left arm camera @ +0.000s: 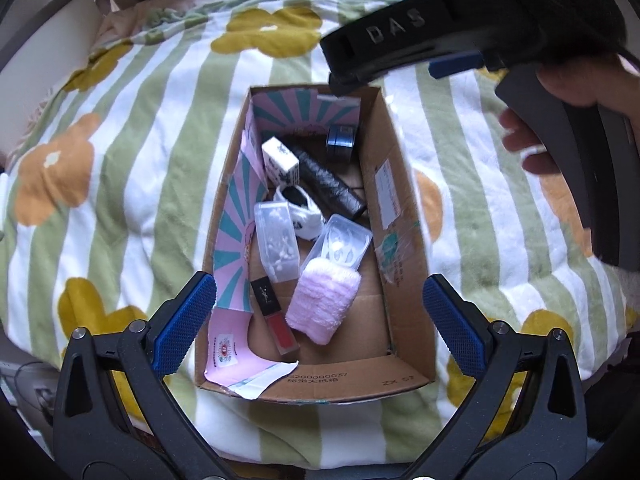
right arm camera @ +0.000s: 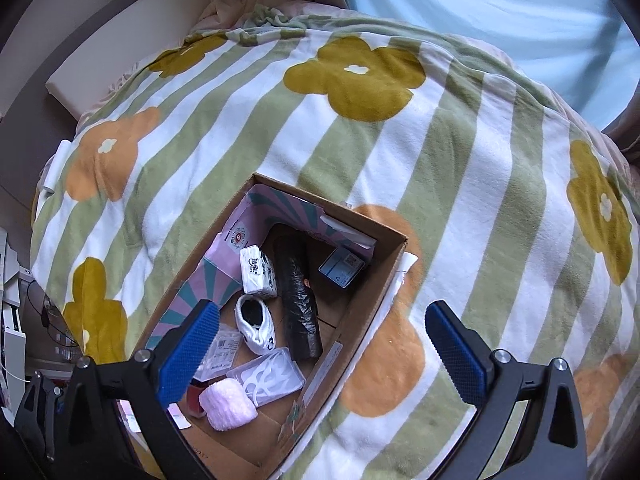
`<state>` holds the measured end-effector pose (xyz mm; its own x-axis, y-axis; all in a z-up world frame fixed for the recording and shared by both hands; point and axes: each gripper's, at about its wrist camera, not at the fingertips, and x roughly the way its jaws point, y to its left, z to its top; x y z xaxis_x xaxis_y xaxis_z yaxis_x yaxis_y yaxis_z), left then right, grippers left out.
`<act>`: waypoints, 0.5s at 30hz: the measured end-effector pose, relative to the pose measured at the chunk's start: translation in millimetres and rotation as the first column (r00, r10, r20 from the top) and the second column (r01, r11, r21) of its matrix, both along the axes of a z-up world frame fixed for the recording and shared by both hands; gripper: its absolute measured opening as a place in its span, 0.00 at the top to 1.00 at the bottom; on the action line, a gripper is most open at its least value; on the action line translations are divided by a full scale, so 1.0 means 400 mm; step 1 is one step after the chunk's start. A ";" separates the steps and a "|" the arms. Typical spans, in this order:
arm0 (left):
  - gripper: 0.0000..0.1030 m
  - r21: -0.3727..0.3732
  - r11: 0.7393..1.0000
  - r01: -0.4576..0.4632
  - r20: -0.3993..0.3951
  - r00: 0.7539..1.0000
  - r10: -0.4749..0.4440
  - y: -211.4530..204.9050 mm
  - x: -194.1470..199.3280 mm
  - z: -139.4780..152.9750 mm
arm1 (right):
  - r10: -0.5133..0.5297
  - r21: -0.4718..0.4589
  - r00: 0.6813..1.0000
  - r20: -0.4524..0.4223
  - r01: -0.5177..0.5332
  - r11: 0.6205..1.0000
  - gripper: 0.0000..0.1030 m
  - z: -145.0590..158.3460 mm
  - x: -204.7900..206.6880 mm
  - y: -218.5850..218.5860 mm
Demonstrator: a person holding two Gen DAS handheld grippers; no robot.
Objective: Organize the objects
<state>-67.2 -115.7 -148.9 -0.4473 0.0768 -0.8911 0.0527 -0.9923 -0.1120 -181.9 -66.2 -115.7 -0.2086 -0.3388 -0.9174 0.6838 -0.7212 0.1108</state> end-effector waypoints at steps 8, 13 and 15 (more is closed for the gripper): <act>0.01 0.012 1.000 0.000 -0.040 0.999 0.000 0.038 0.005 0.132 | -0.048 -0.024 0.998 -0.038 0.047 0.999 0.01 0.144 0.051 0.126; 0.01 0.048 0.999 -0.008 -0.052 0.999 0.011 0.081 0.015 0.199 | -0.095 -0.030 0.993 -0.072 0.093 0.995 0.01 0.223 0.085 0.231; 0.01 0.059 0.998 -0.014 -0.059 0.998 0.017 0.102 0.018 0.222 | -0.124 -0.033 0.989 -0.079 0.121 0.992 0.01 0.248 0.099 0.278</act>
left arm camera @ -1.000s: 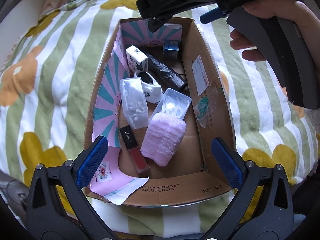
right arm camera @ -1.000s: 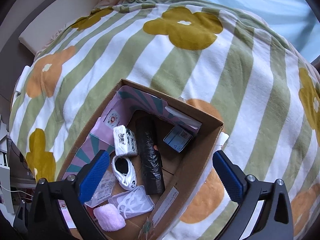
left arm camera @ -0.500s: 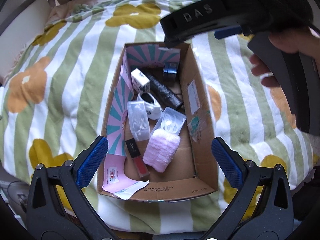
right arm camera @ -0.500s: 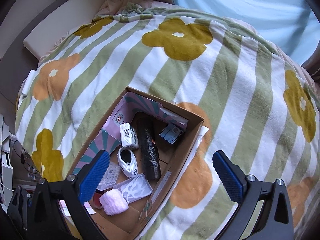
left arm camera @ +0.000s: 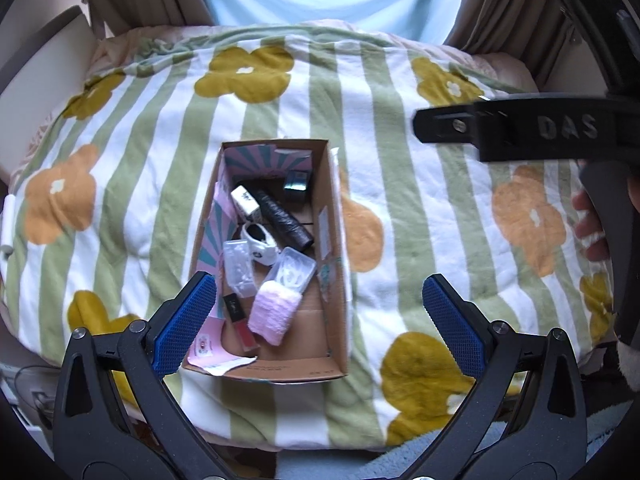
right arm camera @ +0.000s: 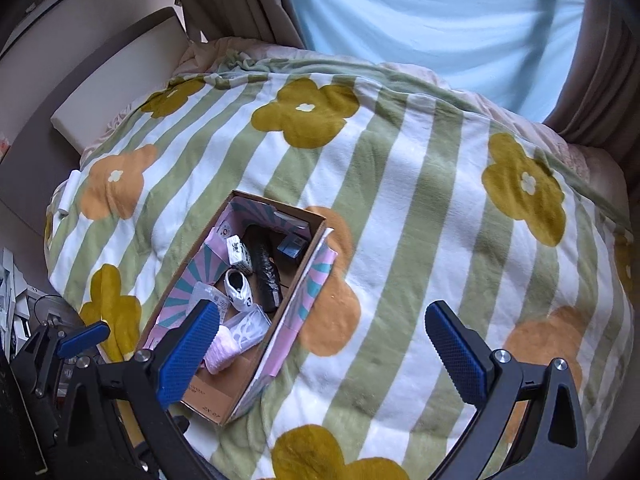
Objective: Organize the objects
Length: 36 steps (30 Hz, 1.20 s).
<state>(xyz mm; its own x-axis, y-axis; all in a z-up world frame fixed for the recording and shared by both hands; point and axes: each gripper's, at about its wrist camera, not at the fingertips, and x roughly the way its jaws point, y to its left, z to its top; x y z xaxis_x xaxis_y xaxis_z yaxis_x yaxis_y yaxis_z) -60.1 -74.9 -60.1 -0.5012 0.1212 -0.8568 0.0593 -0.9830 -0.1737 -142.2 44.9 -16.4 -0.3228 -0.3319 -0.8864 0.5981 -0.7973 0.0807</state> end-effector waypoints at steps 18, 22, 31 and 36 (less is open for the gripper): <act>0.01 -0.016 0.999 0.049 -0.089 0.995 -0.050 0.174 -0.039 0.116 | -0.337 0.011 0.941 -0.016 0.337 0.941 0.01 0.032 0.093 0.389; 0.01 -0.025 0.997 0.068 -0.096 0.993 -0.070 0.205 -0.044 0.124 | -0.369 0.022 0.929 -0.027 0.370 0.929 0.01 0.026 0.104 0.427; 0.01 -0.018 0.997 0.073 -0.095 0.993 -0.074 0.231 -0.045 0.129 | -0.391 0.012 0.920 -0.030 0.392 0.920 0.01 0.031 0.114 0.468; 0.01 -0.020 0.998 0.063 -0.096 0.993 -0.065 0.235 -0.042 0.129 | -0.391 0.004 0.920 -0.035 0.391 0.920 0.01 0.034 0.117 0.473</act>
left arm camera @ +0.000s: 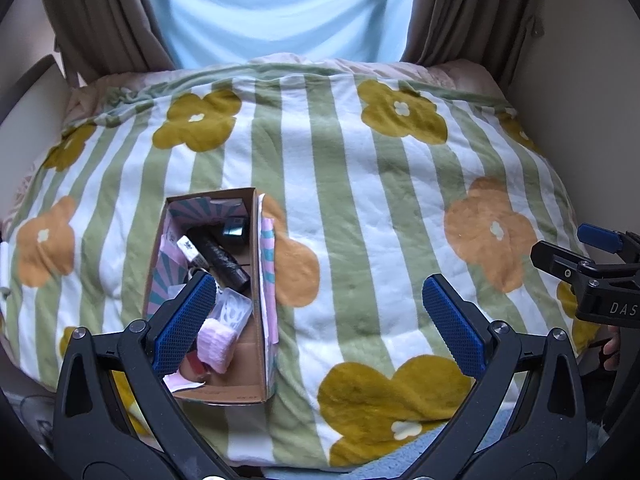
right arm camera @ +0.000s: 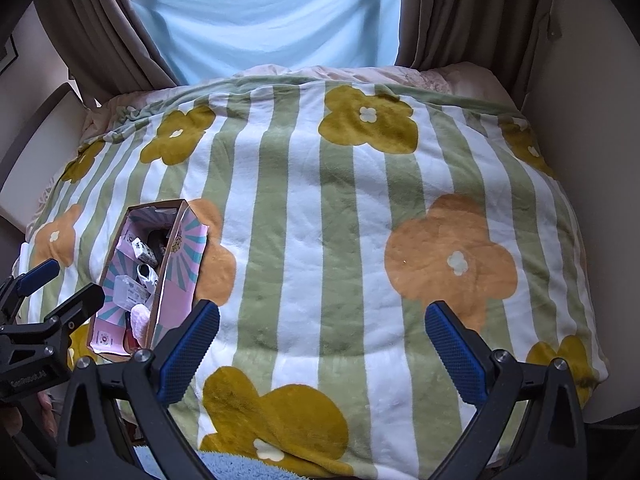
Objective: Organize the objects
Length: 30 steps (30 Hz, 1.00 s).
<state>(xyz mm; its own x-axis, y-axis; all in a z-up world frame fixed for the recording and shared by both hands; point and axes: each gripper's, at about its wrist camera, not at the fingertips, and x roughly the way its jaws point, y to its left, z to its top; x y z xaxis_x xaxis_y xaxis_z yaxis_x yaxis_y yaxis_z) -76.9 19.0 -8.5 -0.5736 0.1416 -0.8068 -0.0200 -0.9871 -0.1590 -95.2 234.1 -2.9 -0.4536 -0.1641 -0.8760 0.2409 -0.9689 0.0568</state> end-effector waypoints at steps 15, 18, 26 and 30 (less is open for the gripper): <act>0.01 -0.020 1.000 -0.006 -0.019 1.000 0.005 0.011 0.005 0.007 | -0.005 0.001 1.000 -0.002 0.005 1.000 0.01 0.010 -0.002 0.006; 0.01 -0.021 1.000 -0.006 -0.018 1.000 0.005 0.010 0.006 0.007 | -0.005 0.001 1.000 -0.003 0.005 1.000 0.01 0.010 -0.001 0.006; 0.01 -0.023 1.000 -0.007 -0.017 1.000 0.007 0.011 0.007 0.008 | -0.006 0.001 1.000 -0.003 0.006 1.000 0.01 0.010 0.001 0.005; 0.01 -0.021 1.000 -0.009 -0.018 1.000 0.008 0.008 0.012 0.008 | -0.009 0.001 1.000 -0.007 0.009 1.000 0.01 0.011 0.001 0.005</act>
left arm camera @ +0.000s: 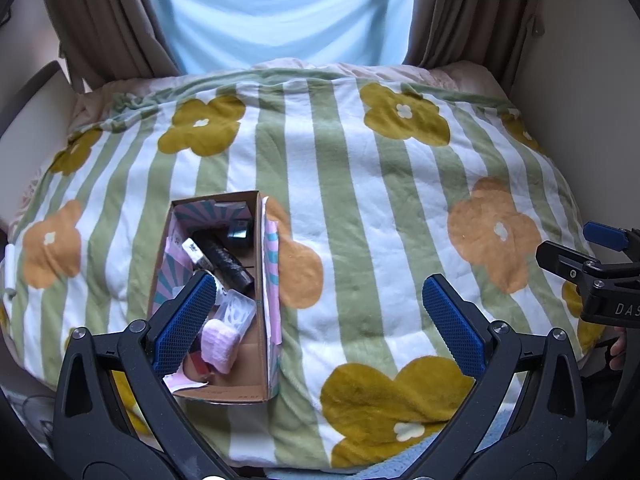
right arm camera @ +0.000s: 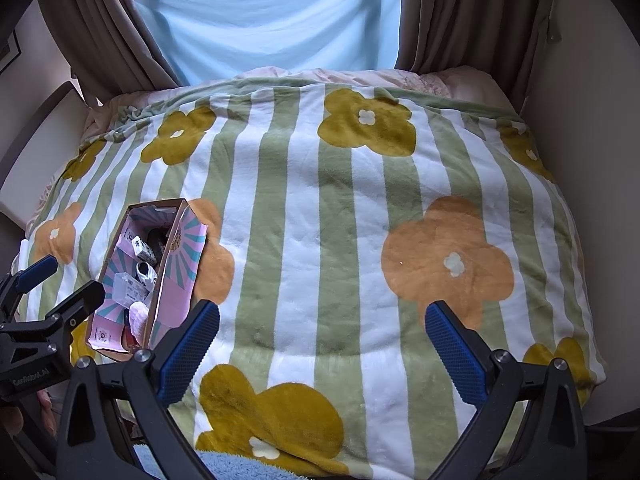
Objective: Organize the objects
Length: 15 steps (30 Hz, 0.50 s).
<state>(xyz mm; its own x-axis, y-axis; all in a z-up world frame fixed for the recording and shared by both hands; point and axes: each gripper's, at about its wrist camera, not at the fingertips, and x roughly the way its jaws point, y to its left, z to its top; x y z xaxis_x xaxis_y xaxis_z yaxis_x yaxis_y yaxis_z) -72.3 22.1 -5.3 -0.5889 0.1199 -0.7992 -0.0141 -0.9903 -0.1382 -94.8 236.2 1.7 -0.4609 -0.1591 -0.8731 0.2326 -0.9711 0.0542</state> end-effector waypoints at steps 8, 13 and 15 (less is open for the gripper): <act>0.01 0.003 1.000 -0.007 -0.001 1.000 0.007 -0.005 0.006 -0.001 | -0.001 -0.001 1.000 -0.007 0.001 1.000 0.01 0.006 0.000 0.013; 0.01 0.004 1.000 -0.010 -0.002 1.000 0.010 -0.005 0.006 -0.001 | 0.001 -0.001 1.000 -0.007 -0.001 1.000 0.01 0.006 -0.001 0.014; 0.01 0.004 1.000 -0.013 -0.001 1.000 0.013 -0.003 0.003 0.000 | 0.001 -0.001 1.000 -0.008 -0.001 1.000 0.01 0.005 0.000 0.013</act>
<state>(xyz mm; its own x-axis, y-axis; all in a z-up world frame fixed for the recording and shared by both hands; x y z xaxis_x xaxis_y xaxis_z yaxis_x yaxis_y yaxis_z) -70.9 20.7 -5.3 -0.5916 0.1159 -0.7979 -0.0019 -0.9898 -0.1424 -94.8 241.4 3.9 -0.4678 -0.1602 -0.8692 0.2341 -0.9708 0.0529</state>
